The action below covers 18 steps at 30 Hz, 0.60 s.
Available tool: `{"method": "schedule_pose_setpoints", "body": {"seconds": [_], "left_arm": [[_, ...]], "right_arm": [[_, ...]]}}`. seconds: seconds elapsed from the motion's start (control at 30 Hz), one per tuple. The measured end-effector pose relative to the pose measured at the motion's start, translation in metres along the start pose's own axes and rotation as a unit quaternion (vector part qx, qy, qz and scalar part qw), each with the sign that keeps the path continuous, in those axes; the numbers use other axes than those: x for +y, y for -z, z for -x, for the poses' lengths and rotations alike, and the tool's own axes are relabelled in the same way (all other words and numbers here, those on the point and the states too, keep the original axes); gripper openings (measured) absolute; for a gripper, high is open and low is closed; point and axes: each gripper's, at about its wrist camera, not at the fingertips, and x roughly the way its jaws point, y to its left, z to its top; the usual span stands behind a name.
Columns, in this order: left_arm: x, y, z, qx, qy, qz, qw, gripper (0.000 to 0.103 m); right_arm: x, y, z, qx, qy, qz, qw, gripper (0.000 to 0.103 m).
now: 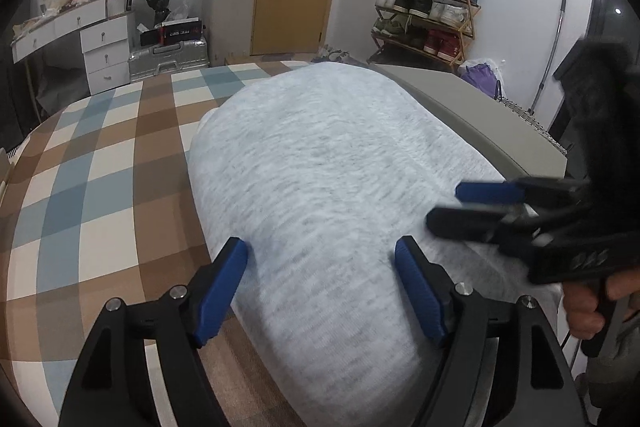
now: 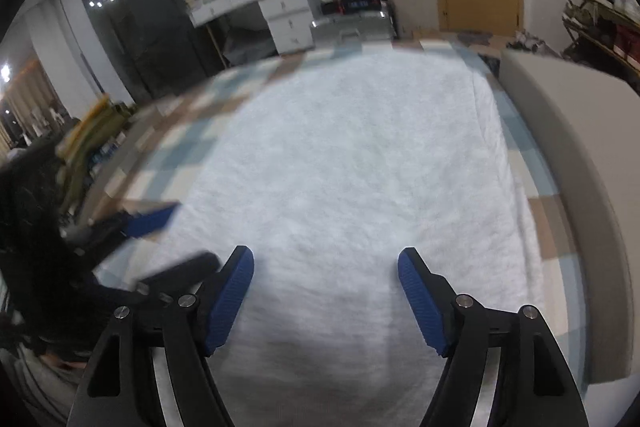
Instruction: Fold large clothes
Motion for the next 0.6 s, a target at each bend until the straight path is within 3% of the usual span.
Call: {"method": "schedule_pose_setpoints", "body": {"seconds": [0.03, 0.13, 0.33, 0.47, 0.53, 0.6], "left_arm": [[-0.002, 0.002, -0.001, 0.003, -0.006, -0.004, 1.0000, 0.073], [-0.007, 0.003, 0.007, 0.009, -0.016, 0.002, 0.9998, 0.073], [-0.015, 0.023, 0.037, 0.016, 0.015, -0.009, 0.9997, 0.073], [-0.002, 0.029, 0.028, 0.016, 0.038, 0.035, 0.9985, 0.077], [-0.004, 0.027, 0.023, 0.013, 0.036, 0.031, 0.9988, 0.079], [-0.007, 0.027, 0.017, 0.019, 0.025, 0.021, 0.9993, 0.081]], "right_arm": [[-0.007, 0.007, -0.008, -0.015, -0.028, -0.015, 0.999, 0.078], [-0.010, 0.007, -0.007, -0.018, -0.030, -0.015, 0.999, 0.078], [-0.006, 0.006, 0.011, -0.027, -0.019, -0.027, 0.999, 0.078], [0.021, 0.015, 0.040, -0.057, -0.040, 0.024, 0.997, 0.077], [0.027, 0.026, 0.023, -0.019, -0.017, 0.040, 0.999, 0.078], [0.016, 0.038, 0.007, -0.035, -0.031, 0.010, 0.999, 0.082]]}}
